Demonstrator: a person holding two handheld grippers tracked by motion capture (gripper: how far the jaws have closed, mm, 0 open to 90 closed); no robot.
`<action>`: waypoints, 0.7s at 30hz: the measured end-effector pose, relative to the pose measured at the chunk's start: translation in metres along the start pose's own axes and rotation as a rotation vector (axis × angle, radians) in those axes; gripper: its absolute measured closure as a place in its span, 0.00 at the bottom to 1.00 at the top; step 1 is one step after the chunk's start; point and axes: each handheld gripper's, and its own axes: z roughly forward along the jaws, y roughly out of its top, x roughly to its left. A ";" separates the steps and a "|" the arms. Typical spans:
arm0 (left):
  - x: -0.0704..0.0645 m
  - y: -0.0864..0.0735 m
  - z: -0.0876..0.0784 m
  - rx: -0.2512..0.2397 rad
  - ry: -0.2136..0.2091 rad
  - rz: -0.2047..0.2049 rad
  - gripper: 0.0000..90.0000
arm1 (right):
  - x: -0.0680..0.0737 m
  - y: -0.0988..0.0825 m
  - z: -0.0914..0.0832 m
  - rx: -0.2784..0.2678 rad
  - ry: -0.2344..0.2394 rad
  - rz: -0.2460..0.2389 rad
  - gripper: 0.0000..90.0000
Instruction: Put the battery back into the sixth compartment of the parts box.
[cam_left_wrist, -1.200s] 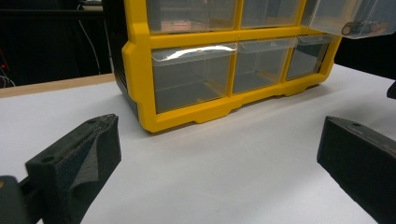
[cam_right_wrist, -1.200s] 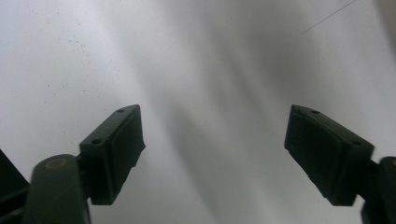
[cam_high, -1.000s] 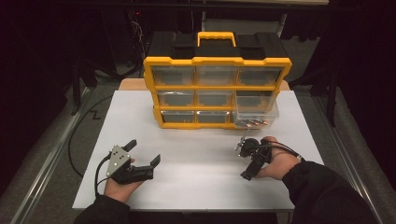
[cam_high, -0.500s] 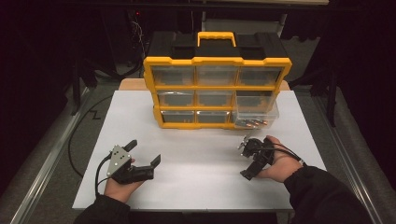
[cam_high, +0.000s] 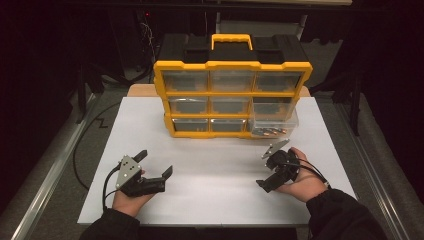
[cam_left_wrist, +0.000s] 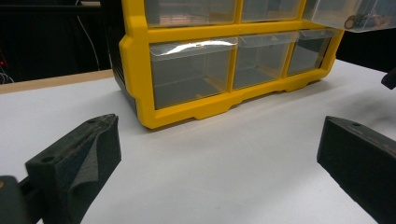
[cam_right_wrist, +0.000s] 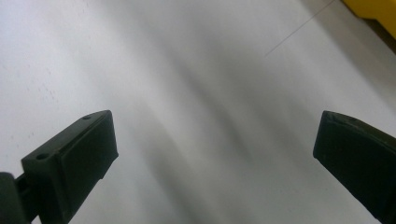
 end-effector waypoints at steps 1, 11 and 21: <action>0.000 0.000 0.000 0.001 0.000 0.000 0.00 | 0.000 -0.001 0.000 -0.018 -0.001 0.007 0.01; 0.000 0.000 0.001 0.003 0.001 0.001 0.00 | -0.001 -0.017 0.004 -0.173 -0.013 0.117 0.01; 0.000 -0.001 0.002 0.009 0.003 0.001 0.00 | 0.000 -0.042 0.014 -0.326 -0.028 0.228 0.01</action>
